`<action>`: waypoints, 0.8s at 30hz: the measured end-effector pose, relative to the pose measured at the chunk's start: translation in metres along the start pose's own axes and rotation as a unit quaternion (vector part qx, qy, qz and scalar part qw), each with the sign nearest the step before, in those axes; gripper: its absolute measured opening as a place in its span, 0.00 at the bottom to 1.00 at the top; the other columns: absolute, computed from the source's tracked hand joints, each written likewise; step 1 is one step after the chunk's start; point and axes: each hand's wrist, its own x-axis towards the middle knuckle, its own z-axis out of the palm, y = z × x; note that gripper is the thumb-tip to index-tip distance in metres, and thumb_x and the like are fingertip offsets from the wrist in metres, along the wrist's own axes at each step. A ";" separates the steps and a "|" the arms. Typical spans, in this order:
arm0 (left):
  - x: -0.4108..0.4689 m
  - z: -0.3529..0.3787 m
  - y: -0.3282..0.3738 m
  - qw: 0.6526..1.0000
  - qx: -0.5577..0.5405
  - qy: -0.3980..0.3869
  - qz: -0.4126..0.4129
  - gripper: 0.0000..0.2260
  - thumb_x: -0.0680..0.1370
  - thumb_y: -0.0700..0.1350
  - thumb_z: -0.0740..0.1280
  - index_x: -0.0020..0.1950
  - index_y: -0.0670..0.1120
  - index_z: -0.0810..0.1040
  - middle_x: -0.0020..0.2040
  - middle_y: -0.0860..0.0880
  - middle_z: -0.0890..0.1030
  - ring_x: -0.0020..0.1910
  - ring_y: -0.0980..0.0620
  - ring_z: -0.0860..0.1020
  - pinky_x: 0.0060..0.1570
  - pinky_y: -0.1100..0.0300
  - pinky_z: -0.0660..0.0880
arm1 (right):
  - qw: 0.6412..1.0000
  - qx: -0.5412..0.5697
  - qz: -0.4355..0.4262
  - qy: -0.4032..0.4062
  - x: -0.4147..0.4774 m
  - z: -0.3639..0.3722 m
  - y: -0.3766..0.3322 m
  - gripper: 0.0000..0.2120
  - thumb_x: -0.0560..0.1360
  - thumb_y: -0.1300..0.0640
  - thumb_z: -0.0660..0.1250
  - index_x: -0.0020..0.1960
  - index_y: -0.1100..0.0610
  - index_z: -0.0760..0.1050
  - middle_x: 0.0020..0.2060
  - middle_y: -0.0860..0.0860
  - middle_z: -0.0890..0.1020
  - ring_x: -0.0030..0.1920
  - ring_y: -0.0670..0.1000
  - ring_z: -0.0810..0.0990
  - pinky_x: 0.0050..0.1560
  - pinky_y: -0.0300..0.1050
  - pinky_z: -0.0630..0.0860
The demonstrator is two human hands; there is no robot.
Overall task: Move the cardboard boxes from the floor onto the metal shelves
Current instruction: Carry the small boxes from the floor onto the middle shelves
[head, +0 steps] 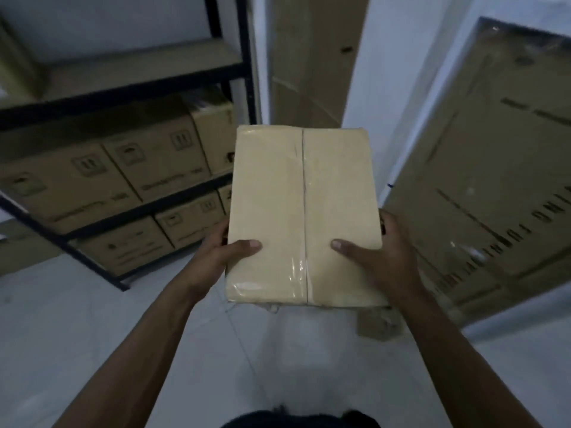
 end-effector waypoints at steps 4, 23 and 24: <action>-0.009 -0.066 0.018 0.996 -0.016 0.078 0.031 0.22 0.65 0.56 0.76 0.58 0.69 0.78 0.58 0.56 0.83 0.54 0.54 0.83 0.44 0.60 0.81 | 0.995 0.007 -0.079 -0.057 0.037 0.063 -0.060 0.43 0.55 0.34 0.81 0.65 0.46 0.73 0.58 0.49 0.79 0.54 0.47 0.82 0.56 0.54 0.81; 0.141 -0.270 0.126 0.958 -0.001 0.245 0.151 0.27 0.70 0.46 0.71 0.68 0.58 0.70 0.56 0.53 0.83 0.54 0.50 0.83 0.45 0.59 0.81 | 0.946 0.095 -0.236 -0.204 0.281 0.274 -0.237 0.44 0.55 0.31 0.78 0.68 0.34 0.68 0.62 0.47 0.75 0.57 0.48 0.78 0.56 0.56 0.81; 0.150 -0.281 0.131 0.951 0.000 0.262 0.163 0.28 0.70 0.47 0.72 0.68 0.58 0.70 0.57 0.53 0.82 0.56 0.50 0.82 0.46 0.59 0.81 | 0.941 0.097 -0.245 -0.214 0.292 0.284 -0.248 0.44 0.55 0.32 0.78 0.69 0.35 0.67 0.63 0.47 0.75 0.58 0.48 0.78 0.57 0.57 0.80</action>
